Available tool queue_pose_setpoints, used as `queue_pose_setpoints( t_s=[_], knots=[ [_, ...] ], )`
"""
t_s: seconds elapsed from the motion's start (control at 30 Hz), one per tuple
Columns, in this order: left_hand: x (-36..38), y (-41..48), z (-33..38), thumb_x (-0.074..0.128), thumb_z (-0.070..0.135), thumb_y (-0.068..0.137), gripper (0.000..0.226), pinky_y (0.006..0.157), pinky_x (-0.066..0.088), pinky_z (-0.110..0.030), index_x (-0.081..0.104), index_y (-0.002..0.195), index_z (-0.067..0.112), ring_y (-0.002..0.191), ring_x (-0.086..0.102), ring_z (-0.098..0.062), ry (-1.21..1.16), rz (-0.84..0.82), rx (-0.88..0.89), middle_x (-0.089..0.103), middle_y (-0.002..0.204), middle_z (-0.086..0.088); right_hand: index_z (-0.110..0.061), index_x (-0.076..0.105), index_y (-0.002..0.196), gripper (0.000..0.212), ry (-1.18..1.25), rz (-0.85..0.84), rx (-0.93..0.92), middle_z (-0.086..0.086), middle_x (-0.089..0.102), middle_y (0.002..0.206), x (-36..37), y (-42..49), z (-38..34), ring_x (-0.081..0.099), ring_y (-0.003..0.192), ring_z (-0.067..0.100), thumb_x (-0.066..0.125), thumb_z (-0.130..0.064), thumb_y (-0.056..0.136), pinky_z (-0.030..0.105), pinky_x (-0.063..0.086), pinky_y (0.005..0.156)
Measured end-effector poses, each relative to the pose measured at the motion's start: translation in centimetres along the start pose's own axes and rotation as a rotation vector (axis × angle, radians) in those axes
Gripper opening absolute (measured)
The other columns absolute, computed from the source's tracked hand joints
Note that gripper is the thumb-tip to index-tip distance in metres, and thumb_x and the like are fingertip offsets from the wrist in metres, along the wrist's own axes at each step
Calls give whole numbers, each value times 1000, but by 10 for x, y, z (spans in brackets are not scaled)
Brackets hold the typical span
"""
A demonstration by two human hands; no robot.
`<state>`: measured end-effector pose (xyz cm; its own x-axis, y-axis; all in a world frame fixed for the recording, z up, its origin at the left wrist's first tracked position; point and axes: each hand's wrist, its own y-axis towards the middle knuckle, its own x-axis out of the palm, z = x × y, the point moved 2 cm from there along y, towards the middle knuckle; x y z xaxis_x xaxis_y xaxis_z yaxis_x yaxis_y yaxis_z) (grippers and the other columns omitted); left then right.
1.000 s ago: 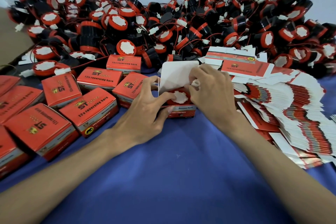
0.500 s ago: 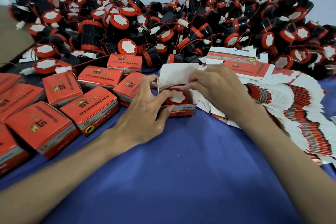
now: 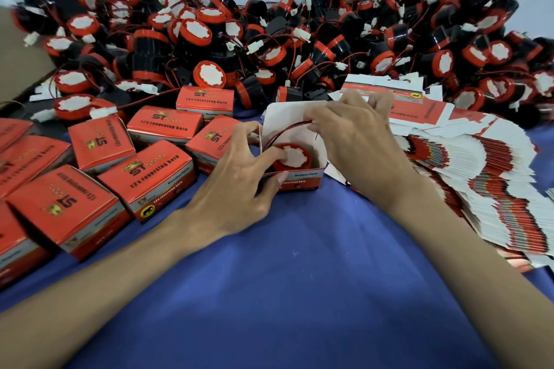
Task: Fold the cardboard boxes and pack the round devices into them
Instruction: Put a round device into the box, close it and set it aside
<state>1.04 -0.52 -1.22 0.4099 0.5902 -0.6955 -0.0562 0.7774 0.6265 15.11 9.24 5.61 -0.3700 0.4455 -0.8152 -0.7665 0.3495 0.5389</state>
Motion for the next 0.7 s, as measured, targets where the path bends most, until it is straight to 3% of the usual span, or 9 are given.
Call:
queue_pose_setpoints(
  t_s=[0.1,0.17,0.23,0.33,0.5,0.7],
  knots=[
    [0,0,0,63,19,86,27,87,40,-30,62,111,11,106,40,-16,-22,-2,1,40,120,-17,-8,66,79,21,77,11,8,9,56,98,-2,1,-4,33,84,19,66,12,72,33,22,71],
    [0,0,0,63,20,85,27,86,40,-30,62,109,8,105,36,-12,-24,3,-9,40,120,-17,-3,66,83,17,98,-63,-2,15,46,106,0,-1,-7,21,86,13,57,10,78,32,25,72],
    [0,0,0,63,21,84,29,85,39,-30,63,110,7,103,36,-13,-24,10,-22,40,120,-18,0,65,100,25,105,-132,-52,15,42,105,1,-3,-8,35,87,19,49,7,83,32,30,77],
    [-1,0,-1,64,22,84,29,85,40,-31,62,110,8,104,38,-15,-33,11,-22,40,121,-18,-2,60,115,40,68,-111,-83,13,48,98,1,-1,-3,49,82,23,57,12,78,35,38,77],
    [1,0,-2,63,23,85,25,87,42,-31,63,105,8,107,37,-12,-48,13,-17,40,122,-17,-1,69,85,24,108,30,-70,11,62,75,1,0,-1,57,67,29,65,18,70,33,38,65],
    [2,0,-3,64,20,85,18,86,44,-31,60,97,8,108,46,-24,-20,18,33,39,123,-18,-5,69,76,16,41,-106,-82,5,61,68,1,5,-3,38,74,21,62,9,78,36,39,71]
  ],
)
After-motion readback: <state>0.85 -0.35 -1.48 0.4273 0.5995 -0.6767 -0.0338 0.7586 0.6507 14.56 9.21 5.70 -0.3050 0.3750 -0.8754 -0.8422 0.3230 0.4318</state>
